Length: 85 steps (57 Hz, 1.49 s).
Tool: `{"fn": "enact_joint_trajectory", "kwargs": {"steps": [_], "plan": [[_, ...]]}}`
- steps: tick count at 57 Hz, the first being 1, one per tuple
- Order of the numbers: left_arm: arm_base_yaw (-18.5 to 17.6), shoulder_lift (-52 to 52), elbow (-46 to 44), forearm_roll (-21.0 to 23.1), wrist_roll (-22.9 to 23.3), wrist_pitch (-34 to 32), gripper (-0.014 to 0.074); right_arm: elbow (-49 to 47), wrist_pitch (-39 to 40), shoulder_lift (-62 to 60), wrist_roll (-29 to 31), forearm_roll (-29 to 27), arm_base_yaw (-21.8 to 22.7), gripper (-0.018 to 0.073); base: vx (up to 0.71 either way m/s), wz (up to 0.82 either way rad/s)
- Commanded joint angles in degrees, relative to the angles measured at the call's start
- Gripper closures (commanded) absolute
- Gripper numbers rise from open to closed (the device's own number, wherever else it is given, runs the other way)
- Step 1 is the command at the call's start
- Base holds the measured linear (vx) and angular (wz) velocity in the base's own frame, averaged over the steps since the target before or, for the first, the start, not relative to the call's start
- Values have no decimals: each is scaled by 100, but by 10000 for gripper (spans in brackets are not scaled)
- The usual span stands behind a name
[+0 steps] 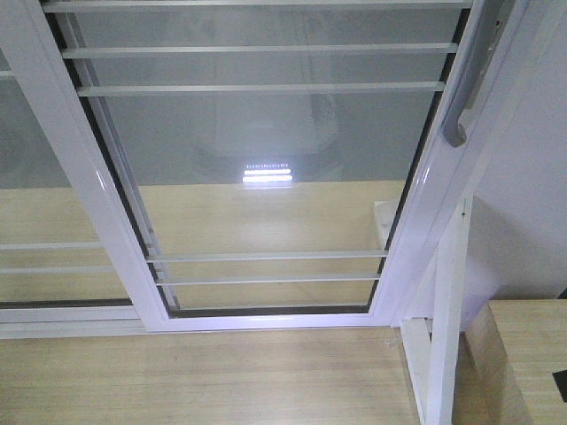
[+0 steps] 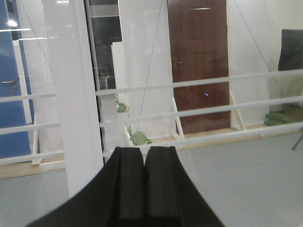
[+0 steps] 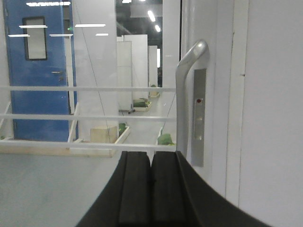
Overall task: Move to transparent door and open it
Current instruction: 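Approach the silver door handle with the right gripper, then open the right gripper and close it around the silver handle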
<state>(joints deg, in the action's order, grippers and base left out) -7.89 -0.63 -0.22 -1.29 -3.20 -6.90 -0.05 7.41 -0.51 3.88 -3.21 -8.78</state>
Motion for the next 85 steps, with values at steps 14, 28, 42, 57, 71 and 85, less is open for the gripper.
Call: {"fn": "enact_joint_trajectory", "kwargs": {"steps": [14, 28, 42, 57, 71, 85], "plan": [[-7, 1939, -2932, 259, -1115, -320, 594, -2456, 183, 1611, 375, 16, 33, 564, 0, 0], [-7, 4548, -5448, 1006, -690, 381, 594, -4550, 42, 3989, 414, 58, 33, 564, 0, 0], [-12, 5583, -6193, 1012, -684, 690, 594, -5444, -70, 5344, 431, 28, 33, 564, 0, 0], [-12, 5710, -6193, 1005, -694, 1014, 592, -5407, -90, 5507, 431, 15, 33, 564, 0, 0], [-12, 5736, -6193, 1005, -694, 1045, 529, -5407, -70, 5507, 436, 37, 33, 492, 0, 0], [-12, 5736, -6193, 1005, -694, 1057, 290, -5407, -150, 5507, 436, 37, 33, 174, 0, 0]]}}
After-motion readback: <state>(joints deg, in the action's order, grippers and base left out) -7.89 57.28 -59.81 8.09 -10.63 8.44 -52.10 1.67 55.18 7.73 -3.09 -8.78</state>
